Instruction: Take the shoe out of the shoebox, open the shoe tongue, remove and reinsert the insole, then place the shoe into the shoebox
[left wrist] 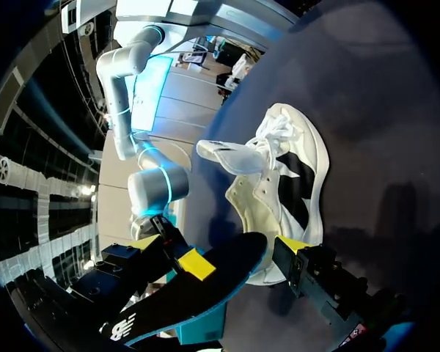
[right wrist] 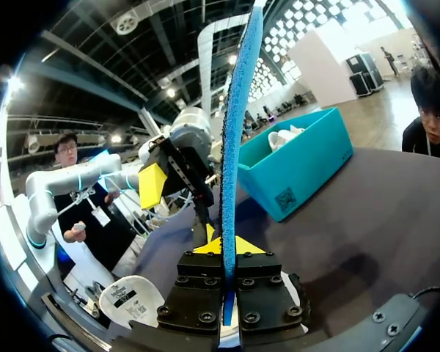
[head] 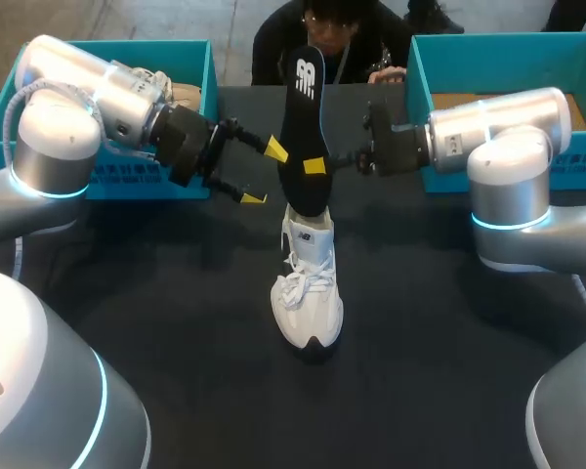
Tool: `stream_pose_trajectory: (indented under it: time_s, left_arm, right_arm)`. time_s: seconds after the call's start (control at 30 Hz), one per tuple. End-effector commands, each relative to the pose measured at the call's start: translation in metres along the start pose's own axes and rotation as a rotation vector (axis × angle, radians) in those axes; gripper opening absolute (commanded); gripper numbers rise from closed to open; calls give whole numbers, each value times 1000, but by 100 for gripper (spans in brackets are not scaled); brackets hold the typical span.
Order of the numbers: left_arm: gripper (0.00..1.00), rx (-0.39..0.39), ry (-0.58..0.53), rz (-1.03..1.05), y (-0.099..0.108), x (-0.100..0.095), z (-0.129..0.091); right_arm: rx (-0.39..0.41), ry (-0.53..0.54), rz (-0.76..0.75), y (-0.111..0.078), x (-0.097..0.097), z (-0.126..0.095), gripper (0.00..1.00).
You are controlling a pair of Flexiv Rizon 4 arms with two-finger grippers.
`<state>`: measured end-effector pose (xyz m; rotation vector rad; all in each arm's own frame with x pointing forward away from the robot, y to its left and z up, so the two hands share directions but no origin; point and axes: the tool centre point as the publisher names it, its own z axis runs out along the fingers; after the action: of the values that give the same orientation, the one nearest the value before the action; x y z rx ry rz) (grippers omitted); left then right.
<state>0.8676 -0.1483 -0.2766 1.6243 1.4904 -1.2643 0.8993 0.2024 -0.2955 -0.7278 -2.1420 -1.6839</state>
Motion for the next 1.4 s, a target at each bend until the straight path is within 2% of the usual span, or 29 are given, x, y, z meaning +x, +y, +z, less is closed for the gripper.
stream_pose_trajectory:
  time_s: [0.03, 0.4, 0.53, 0.67, 1.0, 1.4]
  left_arm:
    - [100, -3, 1, -8, -2, 4, 2]
    - [100, -9, 13, -7, -2, 4, 3]
    - [100, -45, 12, 11, 2, 6, 0]
    - [100, -47, 10, 9, 9, 7, -1]
    - [100, 10, 62, 26, 22, 0, -2]
    - [100, 27, 84, 41, 22, -5, -2]
  right_arm:
    - [-5, -8, -9, -3, -1, 3, 0]
    - [7, -16, -39, -20, -2, 9, 0]
    - [13, -21, -60, -24, -3, 11, 0]
    - [19, -24, -58, -26, -3, 11, 0]
    - [29, -29, -48, -31, -1, 9, 0]
    - [45, -37, -52, -38, -3, 11, 0]
